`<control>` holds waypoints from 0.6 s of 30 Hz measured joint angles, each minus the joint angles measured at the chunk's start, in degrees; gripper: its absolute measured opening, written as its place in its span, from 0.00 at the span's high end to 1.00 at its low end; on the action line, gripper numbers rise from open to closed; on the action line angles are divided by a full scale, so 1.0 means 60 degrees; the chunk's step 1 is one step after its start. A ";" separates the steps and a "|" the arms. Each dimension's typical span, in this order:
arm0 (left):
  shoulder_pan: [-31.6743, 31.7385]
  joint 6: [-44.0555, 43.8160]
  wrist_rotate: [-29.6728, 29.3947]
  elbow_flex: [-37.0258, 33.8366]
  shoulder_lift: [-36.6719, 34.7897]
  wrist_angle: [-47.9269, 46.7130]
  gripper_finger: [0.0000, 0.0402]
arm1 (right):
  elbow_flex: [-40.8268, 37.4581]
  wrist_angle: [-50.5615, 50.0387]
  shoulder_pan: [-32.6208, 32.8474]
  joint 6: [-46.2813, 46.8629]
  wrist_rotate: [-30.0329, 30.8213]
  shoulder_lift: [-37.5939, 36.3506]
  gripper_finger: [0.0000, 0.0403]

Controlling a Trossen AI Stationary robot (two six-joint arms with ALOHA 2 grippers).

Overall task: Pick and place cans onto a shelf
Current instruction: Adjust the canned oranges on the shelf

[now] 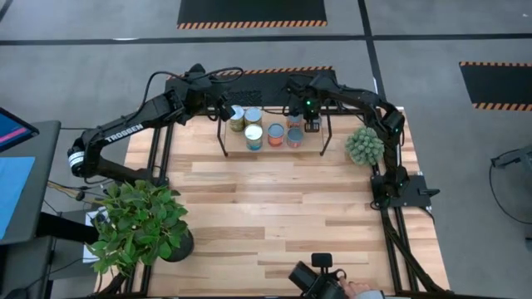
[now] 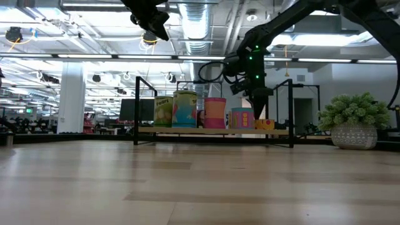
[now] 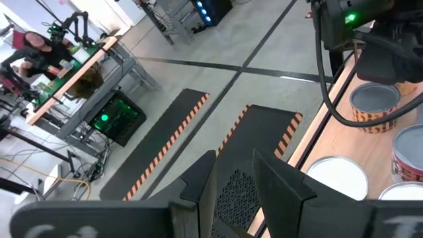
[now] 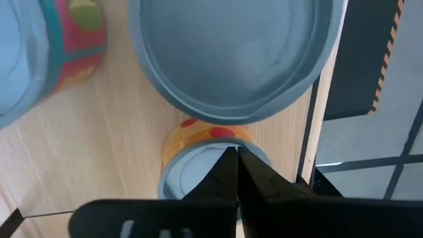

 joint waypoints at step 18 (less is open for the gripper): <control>0.0000 0.0004 0.0000 0.0000 0.0000 0.0004 0.77 | 0.0007 -0.0090 -0.0004 -0.0164 0.0772 -0.0025 0.96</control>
